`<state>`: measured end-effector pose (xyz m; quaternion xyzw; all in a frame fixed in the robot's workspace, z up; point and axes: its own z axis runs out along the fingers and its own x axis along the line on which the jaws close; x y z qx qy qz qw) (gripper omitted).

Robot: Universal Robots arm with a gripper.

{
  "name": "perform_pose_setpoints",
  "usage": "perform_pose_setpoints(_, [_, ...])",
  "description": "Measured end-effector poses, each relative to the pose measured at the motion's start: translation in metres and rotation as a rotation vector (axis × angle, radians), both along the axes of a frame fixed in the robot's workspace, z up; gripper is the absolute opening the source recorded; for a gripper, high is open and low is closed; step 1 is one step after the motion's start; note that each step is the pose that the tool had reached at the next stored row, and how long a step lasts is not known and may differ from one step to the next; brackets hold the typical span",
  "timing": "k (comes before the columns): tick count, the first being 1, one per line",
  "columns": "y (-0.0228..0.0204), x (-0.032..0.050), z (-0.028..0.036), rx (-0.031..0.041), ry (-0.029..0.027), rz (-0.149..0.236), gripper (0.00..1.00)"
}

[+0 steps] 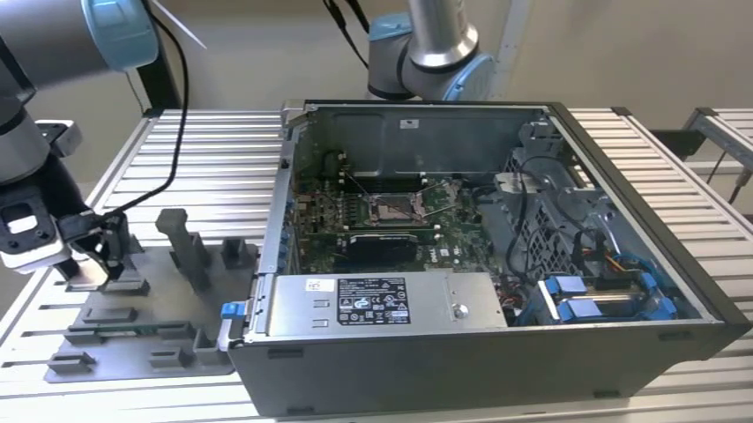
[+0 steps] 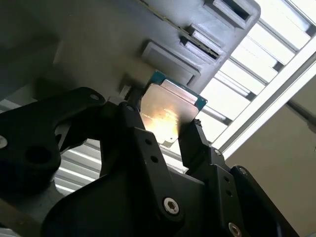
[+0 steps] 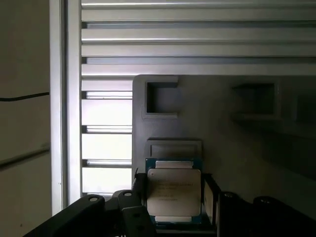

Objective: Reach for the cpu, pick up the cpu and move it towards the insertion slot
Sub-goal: 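Pick up the cpu and move it towards the insertion slot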

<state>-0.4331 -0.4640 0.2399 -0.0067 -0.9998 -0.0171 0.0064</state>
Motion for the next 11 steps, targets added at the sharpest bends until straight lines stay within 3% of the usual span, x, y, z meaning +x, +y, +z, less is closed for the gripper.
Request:
perform_pose_setpoints(6, [0.0,0.0,0.0123,-0.0024,0.0012,0.0,0.0])
perform_pose_setpoints(11, [0.0,0.0,0.0187,-0.0039,0.002,0.0,0.0])
